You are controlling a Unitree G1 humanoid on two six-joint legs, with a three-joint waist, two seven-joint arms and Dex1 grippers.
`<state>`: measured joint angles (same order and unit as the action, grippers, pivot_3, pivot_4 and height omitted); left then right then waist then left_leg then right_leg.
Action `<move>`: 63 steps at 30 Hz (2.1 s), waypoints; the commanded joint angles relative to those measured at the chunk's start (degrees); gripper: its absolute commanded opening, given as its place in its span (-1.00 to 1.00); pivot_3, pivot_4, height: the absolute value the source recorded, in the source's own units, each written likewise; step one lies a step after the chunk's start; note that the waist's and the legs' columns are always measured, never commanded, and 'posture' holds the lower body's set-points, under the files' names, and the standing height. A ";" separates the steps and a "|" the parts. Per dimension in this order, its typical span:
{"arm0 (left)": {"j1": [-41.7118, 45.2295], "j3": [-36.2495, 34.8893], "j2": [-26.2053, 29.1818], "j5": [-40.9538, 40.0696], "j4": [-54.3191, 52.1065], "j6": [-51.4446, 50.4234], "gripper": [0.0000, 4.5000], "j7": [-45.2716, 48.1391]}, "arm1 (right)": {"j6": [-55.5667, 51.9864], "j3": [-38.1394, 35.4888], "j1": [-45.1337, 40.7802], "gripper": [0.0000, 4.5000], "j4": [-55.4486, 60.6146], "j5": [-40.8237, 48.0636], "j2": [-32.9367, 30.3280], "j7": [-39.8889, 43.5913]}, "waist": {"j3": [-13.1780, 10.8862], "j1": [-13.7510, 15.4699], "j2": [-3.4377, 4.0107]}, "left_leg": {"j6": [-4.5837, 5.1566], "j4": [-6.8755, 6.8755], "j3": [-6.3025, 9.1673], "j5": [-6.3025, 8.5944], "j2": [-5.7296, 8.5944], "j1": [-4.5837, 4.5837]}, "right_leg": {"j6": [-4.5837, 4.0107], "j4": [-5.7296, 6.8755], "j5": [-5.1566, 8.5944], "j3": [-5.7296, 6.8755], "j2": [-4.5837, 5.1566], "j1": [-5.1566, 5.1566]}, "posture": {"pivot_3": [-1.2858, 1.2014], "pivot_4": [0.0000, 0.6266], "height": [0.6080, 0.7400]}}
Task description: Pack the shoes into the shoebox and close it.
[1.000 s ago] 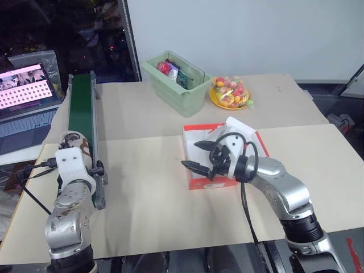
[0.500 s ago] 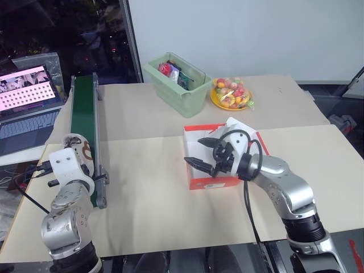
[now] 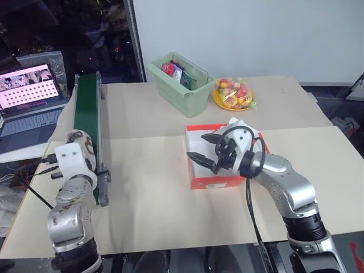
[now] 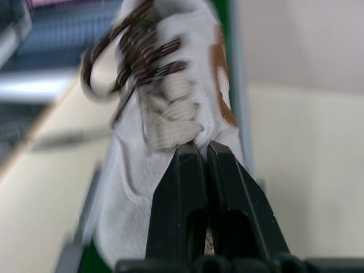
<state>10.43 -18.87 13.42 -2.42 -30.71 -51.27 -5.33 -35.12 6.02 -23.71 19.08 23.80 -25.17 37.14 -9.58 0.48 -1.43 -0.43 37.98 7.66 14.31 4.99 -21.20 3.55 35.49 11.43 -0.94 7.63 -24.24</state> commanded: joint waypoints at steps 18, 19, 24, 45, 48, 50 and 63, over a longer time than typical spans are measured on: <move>0.69 15.85 -2.68 -13.15 -11.22 9.03 -0.97 17.37 | -34.53 -24.80 -17.28 1.00 -16.24 30.83 19.09 -24.89 | 0.00 -1.02 0.00 | 0.04 -0.06 0.00 0.19 -0.12 -0.21 | -0.19 -0.39 -0.21 -0.01 -0.17 -0.11 | 0.03 -0.52 1.00; 0.83 15.91 -2.15 -13.59 -11.00 9.22 -0.97 17.96 | -36.48 -26.26 -18.27 1.00 -17.32 32.55 19.81 -26.77 | 0.00 -1.20 0.01 | 0.07 -0.07 -0.01 0.20 -0.13 -0.21 | -0.20 -0.38 -0.20 -0.02 -0.17 -0.14 | 0.03 -0.52 1.00; 1.88 15.66 -0.40 -14.75 -9.15 10.35 -0.97 19.18 | -41.88 -29.14 -21.37 1.00 -20.18 36.75 22.37 -32.56 | -0.02 -1.78 0.06 | 0.06 -0.11 -0.13 0.19 -0.18 -0.23 | -0.22 -0.29 -0.21 -0.16 -0.23 -0.32 | 0.03 -0.52 1.00; 3.66 17.04 -0.05 -15.46 -6.62 11.35 -1.00 19.85 | -33.85 -27.73 -24.59 0.77 -24.44 39.62 33.73 -41.13 | 0.00 -2.70 0.09 | 0.06 -0.10 -0.19 0.19 -0.32 -0.14 | -0.23 -0.27 -0.22 -0.17 -0.36 -0.24 | 0.03 -0.52 1.00; 3.93 16.86 0.23 -15.32 -6.13 11.63 -1.00 19.97 | -33.04 -27.18 -24.45 0.36 -24.41 40.17 33.58 -41.14 | 0.00 -3.06 0.10 | 0.06 -0.10 -0.20 0.19 -0.37 -0.13 | -0.23 -0.25 -0.22 -0.17 -0.41 -0.24 | 0.03 -0.52 1.00; 4.00 16.73 0.34 -15.32 -6.01 11.78 -1.00 20.01 | -32.55 -26.92 -24.36 0.06 -24.24 40.82 33.63 -41.29 | 0.00 -3.08 0.10 | 0.06 -0.11 -0.21 0.19 -0.42 -0.13 | -0.23 -0.26 -0.22 -0.17 -0.47 -0.25 | 0.03 -0.52 1.00; 4.36 17.93 1.56 -14.60 -5.67 11.68 -1.00 19.86 | -29.18 -25.90 -24.21 -0.94 -21.60 47.50 35.15 -42.40 | 0.00 -3.03 0.10 | 0.06 -0.10 -0.24 0.19 -0.50 -0.13 | -0.24 -0.27 -0.23 -0.18 -0.53 -0.25 | 0.03 -0.52 1.00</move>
<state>14.00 -2.04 14.27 -17.39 -35.48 -39.91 14.16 -66.36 -20.65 -45.99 -6.03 67.19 5.09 -5.91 -9.58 -2.55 -1.34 -0.37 37.87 7.42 14.50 4.49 -21.33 3.31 35.22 11.20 -1.13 7.09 -24.50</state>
